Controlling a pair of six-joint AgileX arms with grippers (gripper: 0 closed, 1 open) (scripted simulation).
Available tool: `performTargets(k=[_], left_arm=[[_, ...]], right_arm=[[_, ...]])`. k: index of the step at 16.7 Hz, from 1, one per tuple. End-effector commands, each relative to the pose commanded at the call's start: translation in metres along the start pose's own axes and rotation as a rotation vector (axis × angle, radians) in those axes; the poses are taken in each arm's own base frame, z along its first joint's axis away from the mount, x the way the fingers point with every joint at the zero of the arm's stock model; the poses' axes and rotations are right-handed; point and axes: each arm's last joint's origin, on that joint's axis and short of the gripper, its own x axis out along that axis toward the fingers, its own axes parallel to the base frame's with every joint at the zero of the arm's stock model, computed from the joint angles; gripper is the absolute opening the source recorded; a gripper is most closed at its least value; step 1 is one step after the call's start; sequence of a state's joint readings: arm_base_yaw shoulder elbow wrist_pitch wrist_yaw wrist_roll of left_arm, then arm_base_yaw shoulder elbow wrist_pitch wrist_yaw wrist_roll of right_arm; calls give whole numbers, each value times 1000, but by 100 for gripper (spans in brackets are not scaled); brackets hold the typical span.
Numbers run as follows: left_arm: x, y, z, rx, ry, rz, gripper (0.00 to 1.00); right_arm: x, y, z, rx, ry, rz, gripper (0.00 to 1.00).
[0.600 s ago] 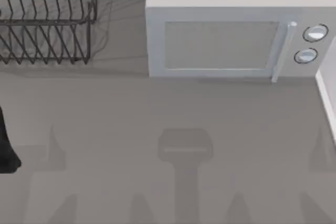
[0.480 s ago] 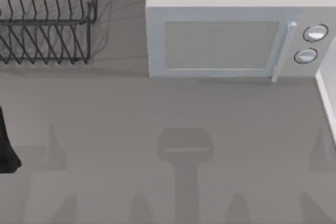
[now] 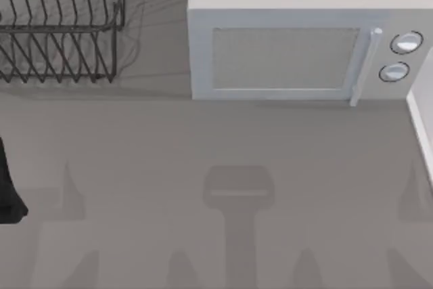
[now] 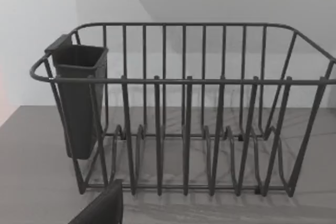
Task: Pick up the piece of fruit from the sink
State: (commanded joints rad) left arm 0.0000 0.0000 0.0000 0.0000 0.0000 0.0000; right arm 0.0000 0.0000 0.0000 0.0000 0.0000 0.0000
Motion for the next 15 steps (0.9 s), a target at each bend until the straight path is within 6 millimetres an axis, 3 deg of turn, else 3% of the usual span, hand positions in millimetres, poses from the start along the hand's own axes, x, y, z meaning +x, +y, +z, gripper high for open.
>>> performTargets(k=[15], left_arm=[[0, 0, 0, 0, 0, 0, 100]], right_arm=[[0, 0, 2, -2, 7, -2, 100]])
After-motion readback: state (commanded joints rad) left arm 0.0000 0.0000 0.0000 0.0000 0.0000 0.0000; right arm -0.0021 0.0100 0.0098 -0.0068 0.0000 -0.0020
